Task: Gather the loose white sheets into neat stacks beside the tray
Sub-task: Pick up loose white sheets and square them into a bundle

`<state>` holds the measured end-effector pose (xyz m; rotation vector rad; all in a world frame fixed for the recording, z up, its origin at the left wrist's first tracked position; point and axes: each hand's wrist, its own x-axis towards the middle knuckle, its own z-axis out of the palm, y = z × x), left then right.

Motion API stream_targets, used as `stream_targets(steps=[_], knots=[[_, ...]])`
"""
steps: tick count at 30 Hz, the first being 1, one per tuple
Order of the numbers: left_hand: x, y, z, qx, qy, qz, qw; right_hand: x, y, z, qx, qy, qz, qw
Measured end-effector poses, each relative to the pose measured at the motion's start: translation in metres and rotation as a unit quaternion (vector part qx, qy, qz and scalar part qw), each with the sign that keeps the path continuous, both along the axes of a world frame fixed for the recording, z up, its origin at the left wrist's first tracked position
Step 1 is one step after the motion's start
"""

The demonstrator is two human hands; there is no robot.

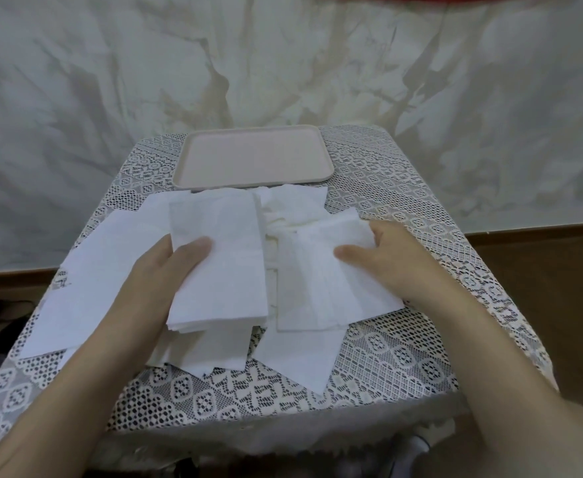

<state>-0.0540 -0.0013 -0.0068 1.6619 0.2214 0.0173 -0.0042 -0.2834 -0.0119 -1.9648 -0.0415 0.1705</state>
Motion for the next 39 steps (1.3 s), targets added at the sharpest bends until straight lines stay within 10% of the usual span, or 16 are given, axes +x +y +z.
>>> stream_targets(steps=[11, 20, 39], knots=[[-0.001, 0.000, -0.001, 0.015, -0.021, -0.014, 1.000, -0.012, 0.007, 0.008, -0.013, -0.005, -0.019, 1.000], [-0.004, -0.015, -0.003, 0.042, -0.051, -0.008, 0.998, -0.026, 0.004, 0.045, 0.262, 0.027, 0.045, 0.964], [-0.004, -0.013, -0.001, 0.029, -0.065, -0.029, 0.997, -0.023, 0.061, 0.043, 0.083, -0.088, 0.027, 0.992]])
